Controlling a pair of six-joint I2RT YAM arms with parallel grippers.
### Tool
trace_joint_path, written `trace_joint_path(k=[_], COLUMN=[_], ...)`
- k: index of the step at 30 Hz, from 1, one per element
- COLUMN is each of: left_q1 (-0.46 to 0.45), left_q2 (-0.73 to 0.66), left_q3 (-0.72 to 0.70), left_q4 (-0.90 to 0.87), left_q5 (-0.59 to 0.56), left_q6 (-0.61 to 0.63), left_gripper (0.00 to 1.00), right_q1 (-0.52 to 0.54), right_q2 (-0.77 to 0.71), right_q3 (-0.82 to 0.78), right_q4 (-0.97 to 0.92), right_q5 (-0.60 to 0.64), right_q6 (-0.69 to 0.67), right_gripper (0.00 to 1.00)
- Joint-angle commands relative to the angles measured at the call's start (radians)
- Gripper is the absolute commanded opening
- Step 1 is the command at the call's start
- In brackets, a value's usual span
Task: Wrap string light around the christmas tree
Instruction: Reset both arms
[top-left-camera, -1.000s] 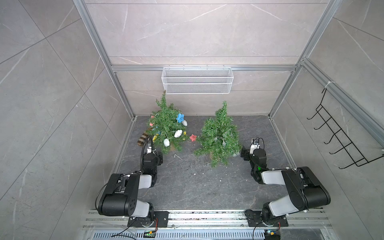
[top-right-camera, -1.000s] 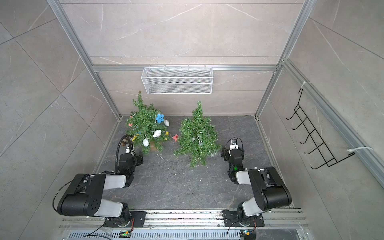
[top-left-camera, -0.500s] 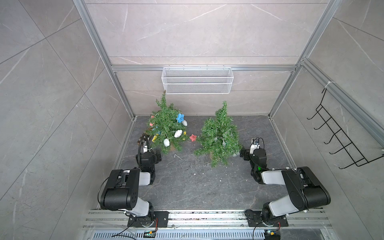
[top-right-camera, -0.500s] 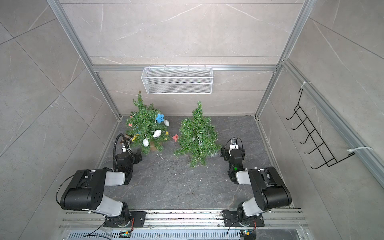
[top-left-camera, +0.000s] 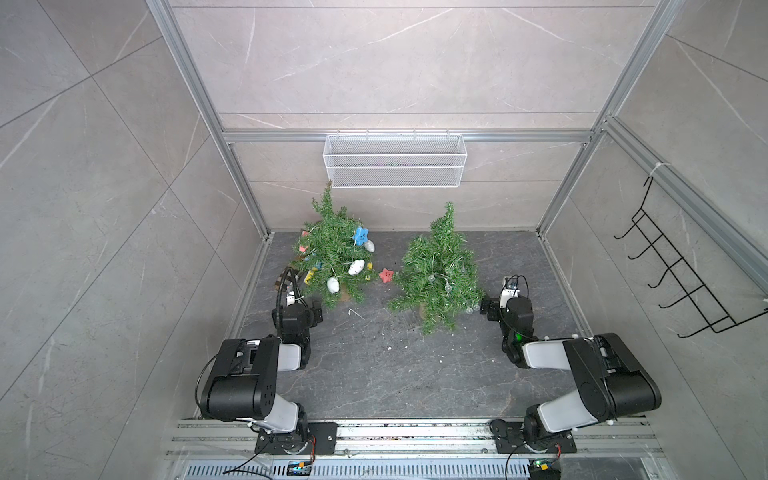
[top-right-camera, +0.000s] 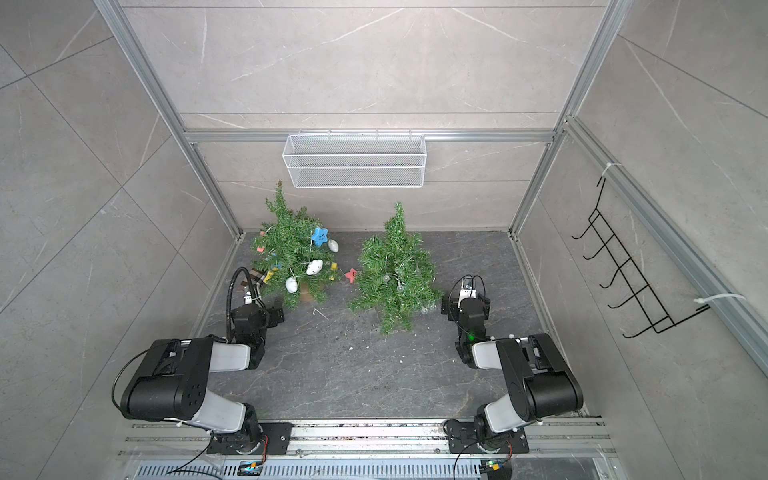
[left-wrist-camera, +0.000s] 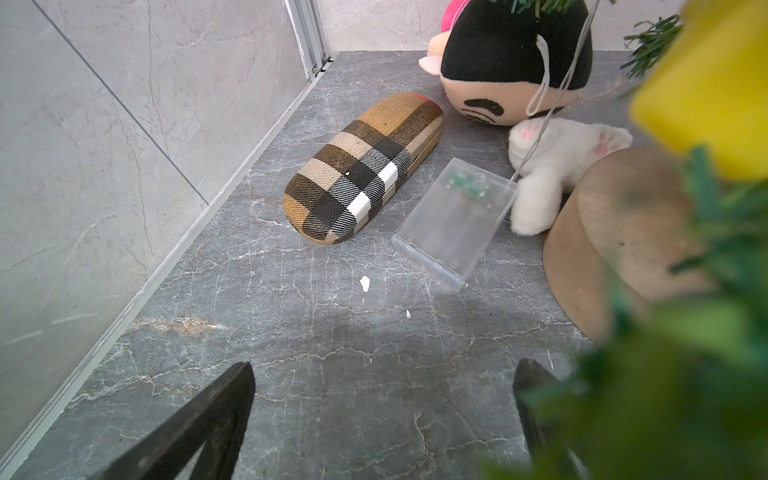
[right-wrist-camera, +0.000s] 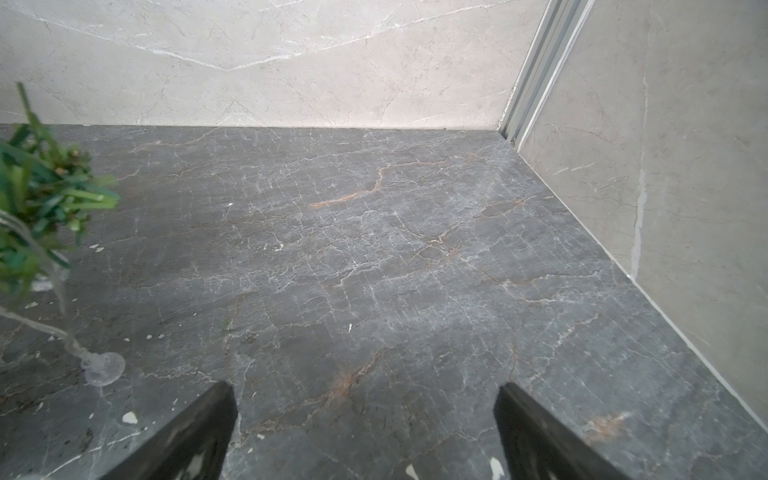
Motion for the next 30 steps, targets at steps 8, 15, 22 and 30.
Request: trace_joint_path(k=[8,15,22,30], left_q1=[0.000,0.000,0.000,0.000], left_q2=[-0.005,-0.005,-0.007,-0.005], left_q3=[0.018,0.021,0.021,0.019], left_q4=[0.048,0.046,0.045,0.046], left_q5=[0.001,0.001,0.002,0.001], left_q6=[-0.010,-0.011,-0.011,-0.011], left_gripper=[1.00,1.00,1.00,1.00], right_q1=[0.184,0.079,0.005,-0.017], right_q2=[-0.449,-0.107,0.033,0.009], right_q3=[0.059,0.057,-0.043,-0.002], right_q4=[-0.408,-0.181,0.151,0.026], right_q5=[0.123,0.045,-0.041,-0.076], right_q6=[-0.122,-0.076,-0.033,-0.014], right_gripper=[1.00,1.00,0.99,0.99])
